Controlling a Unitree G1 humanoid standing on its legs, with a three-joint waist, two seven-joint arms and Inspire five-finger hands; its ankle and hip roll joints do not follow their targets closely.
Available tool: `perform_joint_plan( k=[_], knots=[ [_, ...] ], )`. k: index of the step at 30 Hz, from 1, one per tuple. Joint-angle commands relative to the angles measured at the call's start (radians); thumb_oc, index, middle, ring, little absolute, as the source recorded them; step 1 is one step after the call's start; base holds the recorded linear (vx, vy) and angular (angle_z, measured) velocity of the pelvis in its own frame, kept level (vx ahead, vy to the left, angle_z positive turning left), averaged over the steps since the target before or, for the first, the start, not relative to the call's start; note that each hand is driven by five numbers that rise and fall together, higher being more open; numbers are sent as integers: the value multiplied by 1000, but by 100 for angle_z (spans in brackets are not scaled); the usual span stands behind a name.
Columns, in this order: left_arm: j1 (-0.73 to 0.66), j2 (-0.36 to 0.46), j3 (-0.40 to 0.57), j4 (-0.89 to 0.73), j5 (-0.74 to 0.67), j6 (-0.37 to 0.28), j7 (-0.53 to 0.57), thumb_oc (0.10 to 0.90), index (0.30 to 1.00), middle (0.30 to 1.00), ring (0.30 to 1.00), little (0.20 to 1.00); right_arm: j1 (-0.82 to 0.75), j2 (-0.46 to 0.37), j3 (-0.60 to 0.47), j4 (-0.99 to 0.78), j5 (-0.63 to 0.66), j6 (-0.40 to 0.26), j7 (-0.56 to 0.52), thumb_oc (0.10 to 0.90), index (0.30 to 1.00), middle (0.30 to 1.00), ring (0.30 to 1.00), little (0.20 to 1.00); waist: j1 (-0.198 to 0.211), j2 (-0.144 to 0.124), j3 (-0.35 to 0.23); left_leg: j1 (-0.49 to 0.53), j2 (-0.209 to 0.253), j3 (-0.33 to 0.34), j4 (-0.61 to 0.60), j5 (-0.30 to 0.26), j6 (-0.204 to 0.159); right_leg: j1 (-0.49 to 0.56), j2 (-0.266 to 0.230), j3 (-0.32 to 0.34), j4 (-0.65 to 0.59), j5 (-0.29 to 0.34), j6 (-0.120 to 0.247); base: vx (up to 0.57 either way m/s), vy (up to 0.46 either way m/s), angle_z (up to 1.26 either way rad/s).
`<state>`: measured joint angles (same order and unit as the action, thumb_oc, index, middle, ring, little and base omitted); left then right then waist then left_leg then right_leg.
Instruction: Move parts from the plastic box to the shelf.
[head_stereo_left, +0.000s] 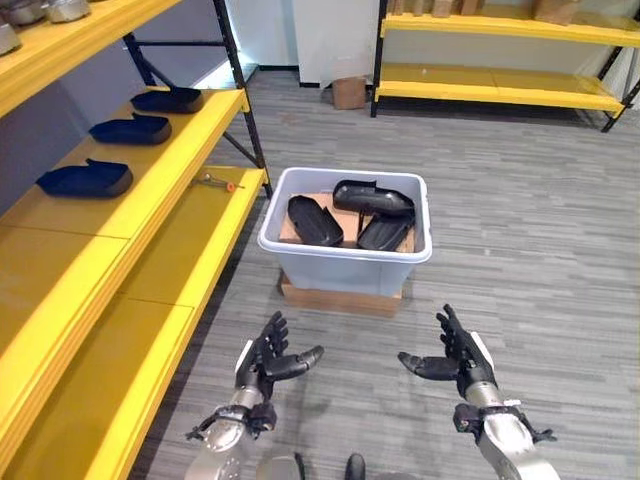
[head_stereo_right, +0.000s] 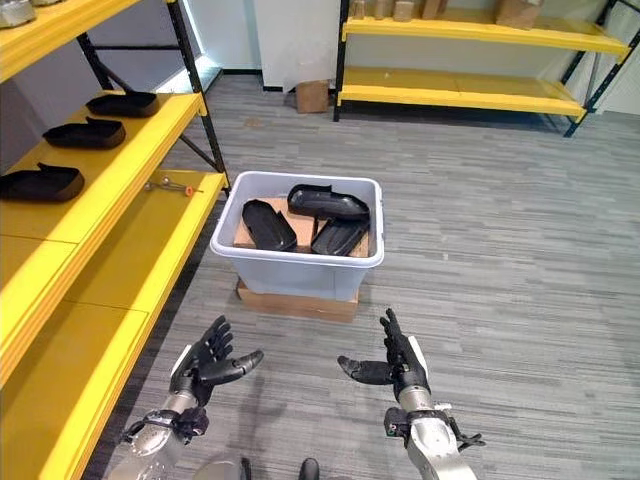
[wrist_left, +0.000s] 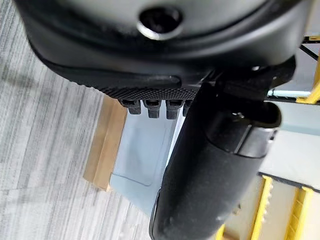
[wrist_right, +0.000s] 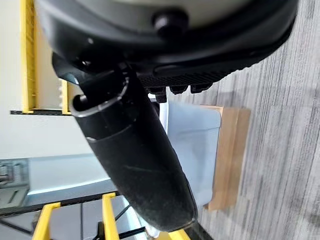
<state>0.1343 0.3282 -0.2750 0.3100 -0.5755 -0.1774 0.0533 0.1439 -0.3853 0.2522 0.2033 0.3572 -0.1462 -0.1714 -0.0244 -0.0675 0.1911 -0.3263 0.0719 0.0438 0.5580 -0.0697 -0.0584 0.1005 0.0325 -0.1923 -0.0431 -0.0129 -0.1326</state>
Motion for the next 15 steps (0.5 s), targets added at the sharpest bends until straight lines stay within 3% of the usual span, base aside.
perform_joint_plan(
  k=[1, 4, 7, 9, 11, 12, 13, 15],
  knots=[
    [-31, 39, 27, -90, 19, -89, -16, 900, 1000, 1000, 1000, 1000, -25, -25, -30, -97, -3, -107, 0, 900, 1000, 1000, 1000, 1000, 20, 3, -15, 95, 12, 11, -294, 174, 8, 23, -78, 28, -31, 0, 168, 311, 109, -23],
    [-28, 30, 36, -80, 43, -84, -10, 900, 1000, 1000, 1000, 1000, -16, -24, -28, -94, -23, -106, -3, 900, 1000, 1000, 1000, 1000, 23, 35, -26, 113, 45, 25, -623, 300, -35, 81, -52, 41, -43, -37, 184, 399, 143, -13],
    [-18, 25, 41, -71, 48, -87, -16, 900, 1000, 1000, 1000, 1000, -2, -11, -23, -94, -37, -95, 12, 900, 1000, 1000, 1000, 1000, 32, 48, -49, 149, 47, 16, -645, 315, -37, 119, -44, 62, -31, -73, 191, 374, 142, -39],
    [-21, 30, 40, -72, 40, -91, -16, 900, 1000, 1000, 1000, 1000, 0, -2, -21, -94, -28, -95, 17, 900, 1000, 1000, 1000, 1000, 33, 42, -68, 173, 38, 28, -643, 305, -28, 132, -64, 69, -15, -89, 199, 391, 191, -66],
    [-19, 38, 43, -84, 32, -92, -11, 900, 1000, 1000, 1000, 1000, 1, 10, -19, -100, -27, -90, 25, 900, 1000, 1000, 1000, 1000, 40, 24, -79, 178, 12, 51, -579, 248, 13, 138, -109, 86, 49, -97, 219, 377, 199, -63],
    [-19, 39, 43, -84, 32, -92, -11, 900, 1000, 1000, 1000, 1000, 1, 10, -19, -100, -27, -90, 25, 900, 1000, 1000, 1000, 1000, 41, 23, -80, 176, 11, 52, -575, 245, 14, 137, -111, 87, 51, -98, 220, 394, 250, -28],
    [-25, 51, 41, -89, 27, -93, -5, 900, 1000, 1000, 1000, 1000, -13, 16, -4, -99, -42, -84, 35, 900, 1000, 1000, 1000, 1000, 49, 10, -88, 185, -25, 64, -536, 186, 51, 107, -153, 91, 146, -65, 250, 282, 191, -17],
    [-28, 53, 41, -89, 29, -94, -1, 900, 1000, 1000, 1000, 1000, -18, 18, 1, -94, -52, -81, 34, 900, 1000, 1000, 1000, 1000, 52, 7, -90, 192, -39, 68, -528, 169, 64, 84, -166, 98, 197, -37, 263, 253, 184, -9]
  ],
)
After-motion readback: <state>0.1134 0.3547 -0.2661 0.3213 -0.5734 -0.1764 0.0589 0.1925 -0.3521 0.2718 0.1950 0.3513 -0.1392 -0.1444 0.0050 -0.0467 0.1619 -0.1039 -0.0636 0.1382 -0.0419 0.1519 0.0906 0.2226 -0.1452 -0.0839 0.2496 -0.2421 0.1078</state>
